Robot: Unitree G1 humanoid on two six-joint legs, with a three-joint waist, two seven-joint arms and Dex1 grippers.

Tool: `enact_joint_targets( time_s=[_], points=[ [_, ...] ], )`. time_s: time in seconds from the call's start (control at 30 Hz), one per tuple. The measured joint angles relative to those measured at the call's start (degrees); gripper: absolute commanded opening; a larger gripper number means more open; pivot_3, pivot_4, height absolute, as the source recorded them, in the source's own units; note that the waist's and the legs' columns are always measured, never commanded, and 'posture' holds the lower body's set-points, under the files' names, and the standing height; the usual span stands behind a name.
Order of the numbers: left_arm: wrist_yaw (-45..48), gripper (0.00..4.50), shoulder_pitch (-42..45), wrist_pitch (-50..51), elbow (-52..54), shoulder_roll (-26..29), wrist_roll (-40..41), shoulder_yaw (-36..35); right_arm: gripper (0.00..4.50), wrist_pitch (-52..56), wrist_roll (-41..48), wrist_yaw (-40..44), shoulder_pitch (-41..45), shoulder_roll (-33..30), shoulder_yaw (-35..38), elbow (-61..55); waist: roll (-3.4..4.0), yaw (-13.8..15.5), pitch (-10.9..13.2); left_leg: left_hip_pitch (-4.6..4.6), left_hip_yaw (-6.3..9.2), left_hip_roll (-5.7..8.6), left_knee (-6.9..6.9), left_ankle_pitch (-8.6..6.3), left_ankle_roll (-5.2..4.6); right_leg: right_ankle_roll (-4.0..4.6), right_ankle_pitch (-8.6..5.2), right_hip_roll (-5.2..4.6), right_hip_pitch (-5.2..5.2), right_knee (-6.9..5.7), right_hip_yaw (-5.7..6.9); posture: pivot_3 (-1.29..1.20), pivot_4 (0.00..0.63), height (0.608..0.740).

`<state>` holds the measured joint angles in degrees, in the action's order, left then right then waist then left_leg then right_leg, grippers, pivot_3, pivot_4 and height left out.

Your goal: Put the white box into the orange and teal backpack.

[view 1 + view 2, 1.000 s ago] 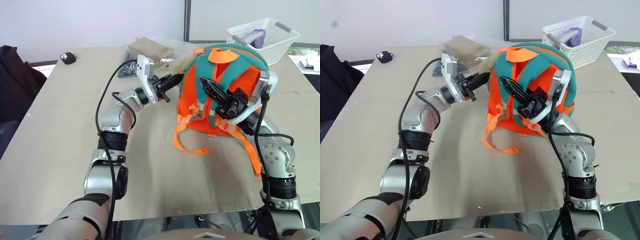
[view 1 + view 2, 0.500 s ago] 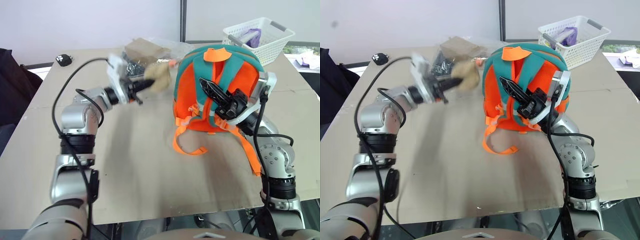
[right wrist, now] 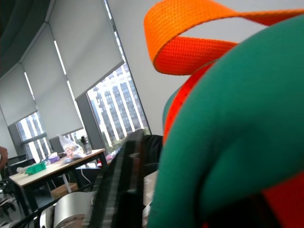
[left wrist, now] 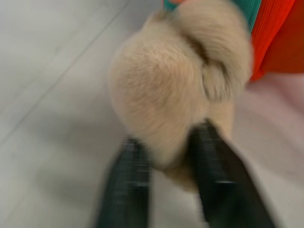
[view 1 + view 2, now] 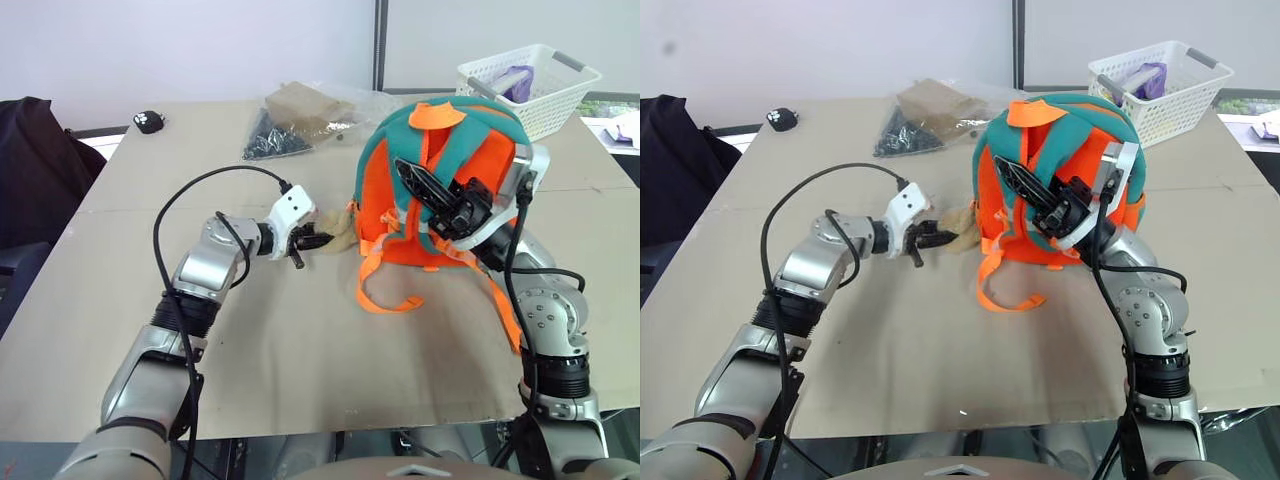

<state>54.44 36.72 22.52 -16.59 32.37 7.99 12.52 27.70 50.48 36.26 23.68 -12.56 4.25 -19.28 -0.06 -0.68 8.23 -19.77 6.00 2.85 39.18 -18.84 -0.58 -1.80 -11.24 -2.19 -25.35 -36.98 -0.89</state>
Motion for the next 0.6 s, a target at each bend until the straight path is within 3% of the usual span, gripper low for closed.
enact_joint_targets(
  time_s=[0.13, 0.37, 0.53, 0.6],
  points=[
    [0.81, 4.43, -7.89, -4.5, 5.45, 0.41, 1.83, -3.19, 4.32, 1.75, 0.91, 3.32, -3.39, -6.91, 0.75, -1.47, -0.03, -0.15, 0.02, -0.23, -0.01, -0.08, -0.04, -0.01, -0.01, 0.01, 0.0, -0.05, -0.22, 0.1, -0.08, 0.0, 0.15, 0.74],
    [2.11, 4.48, -21.91, -2.22, 21.46, 6.0, 8.98, -13.13, 4.43, 0.63, -1.52, 14.36, -16.57, -21.08, 6.67, -1.74, -0.09, 0.05, 0.12, -0.34, 0.02, -0.12, -0.07, -0.18, -0.3, 0.0, -0.01, -0.08, -0.21, 0.21, -0.02, 0.0, 0.15, 0.74],
    [-4.43, 4.48, -39.85, -1.53, 33.69, 4.73, 9.25, -16.75, 4.43, -7.01, -7.92, 23.65, -30.79, -27.06, 12.32, 2.31, -0.13, 0.15, 0.14, -0.07, -0.11, -0.19, -0.09, -0.28, -0.46, -0.04, -0.04, -0.06, 0.05, 0.29, -0.1, 0.0, 0.15, 0.74],
    [-6.71, 4.48, -45.34, -1.03, 36.34, 3.24, 9.18, -17.05, 4.43, -10.7, -10.39, 25.64, -35.84, -26.76, 14.04, 4.69, -0.18, 0.32, 0.19, 0.0, -0.11, -0.2, -0.09, -0.29, -0.46, -0.04, -0.04, -0.07, 0.13, 0.31, -0.09, 0.0, 0.15, 0.74]
  ],
)
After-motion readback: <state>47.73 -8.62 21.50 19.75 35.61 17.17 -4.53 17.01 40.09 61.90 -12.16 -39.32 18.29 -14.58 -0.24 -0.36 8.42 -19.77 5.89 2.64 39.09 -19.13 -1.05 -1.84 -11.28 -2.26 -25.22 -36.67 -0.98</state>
